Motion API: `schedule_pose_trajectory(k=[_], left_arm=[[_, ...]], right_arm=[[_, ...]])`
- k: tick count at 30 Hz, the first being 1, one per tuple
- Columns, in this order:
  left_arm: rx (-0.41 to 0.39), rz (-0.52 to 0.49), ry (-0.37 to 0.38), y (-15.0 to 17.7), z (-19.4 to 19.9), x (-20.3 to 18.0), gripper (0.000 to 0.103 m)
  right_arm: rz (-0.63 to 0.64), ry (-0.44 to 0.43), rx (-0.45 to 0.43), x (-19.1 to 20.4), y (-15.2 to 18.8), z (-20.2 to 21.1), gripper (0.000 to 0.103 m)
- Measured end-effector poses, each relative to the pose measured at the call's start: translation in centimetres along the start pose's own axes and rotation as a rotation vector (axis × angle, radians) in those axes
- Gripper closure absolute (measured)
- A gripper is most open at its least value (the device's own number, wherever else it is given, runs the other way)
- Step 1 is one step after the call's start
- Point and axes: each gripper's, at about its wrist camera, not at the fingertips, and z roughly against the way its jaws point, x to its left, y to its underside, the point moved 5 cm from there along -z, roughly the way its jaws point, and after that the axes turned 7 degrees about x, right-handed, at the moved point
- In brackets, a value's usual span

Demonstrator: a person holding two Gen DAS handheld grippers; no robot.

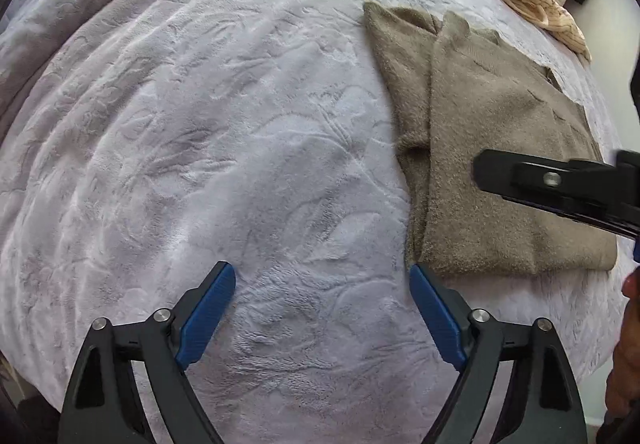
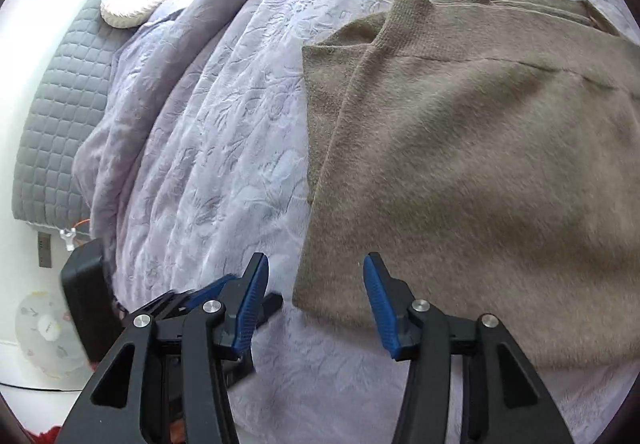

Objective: Fold small clothes

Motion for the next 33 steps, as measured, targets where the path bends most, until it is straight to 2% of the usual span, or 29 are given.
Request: schedule_pose_trajectory(k=[3, 5, 6, 7, 12, 16, 18, 20, 23, 25, 30, 33], left_arm=[[0.0, 0.014, -0.017, 0.3, 0.2, 1.1, 0.014], [0.003, 0.031, -0.019, 0.4, 0.3, 1.9, 0.014], [0.001, 0.04, -0.02, 0.5, 0.4, 2.3, 0.014], [-0.004, 0.046, -0.023, 0.6, 0.5, 2.7, 0.014], [-0.029, 0.05, -0.023, 0.8, 1.3, 4.6, 0.014], [-0.015, 0.041, -0.015, 0.9, 0.6, 4.8, 0.014], [-0.012, 0.062, -0.009, 0.7, 0.5, 4.6, 0.014], [-0.028, 0.064, 0.014, 0.4, 1.0, 4.3, 0.014], [-0.043, 0.046, 0.036, 0.1, 1.6, 4.1, 0.014], [-0.045, 0.02, 0.054, -0.6, 2.0, 3.0, 0.014], [-0.074, -0.118, 0.199, -1.8, 3.3, -2.7, 0.014], [-0.054, -0.191, 0.302, -2.0, 2.9, -6.9, 0.014]], right_arm=[[0.015, 0.131, 0.027, 0.8, -0.9, -2.5, 0.049], [0.043, 0.232, 0.033, 0.8, -0.9, -3.8, 0.055], [0.059, 0.275, 0.017, 0.7, -0.9, -3.9, 0.078], [0.063, 0.266, 0.007, 0.4, -0.9, -3.9, 0.096], [0.088, 0.066, 0.014, -0.3, -0.3, -2.1, 0.097], [0.194, 0.112, 0.096, 0.1, 1.8, -4.3, 0.097], [0.222, 0.143, 0.083, 0.4, 2.6, -4.6, 0.097], [0.223, 0.092, 0.083, 0.6, 3.3, -3.9, 0.093], [0.185, -0.039, 0.125, -0.3, 4.7, -2.5, 0.092], [0.155, -0.034, 0.1, -1.7, 5.3, -0.9, 0.092], [0.026, 0.0, -0.026, -6.8, 4.5, 4.3, 0.092], [-0.03, 0.022, -0.074, -9.3, 4.4, 6.2, 0.092]])
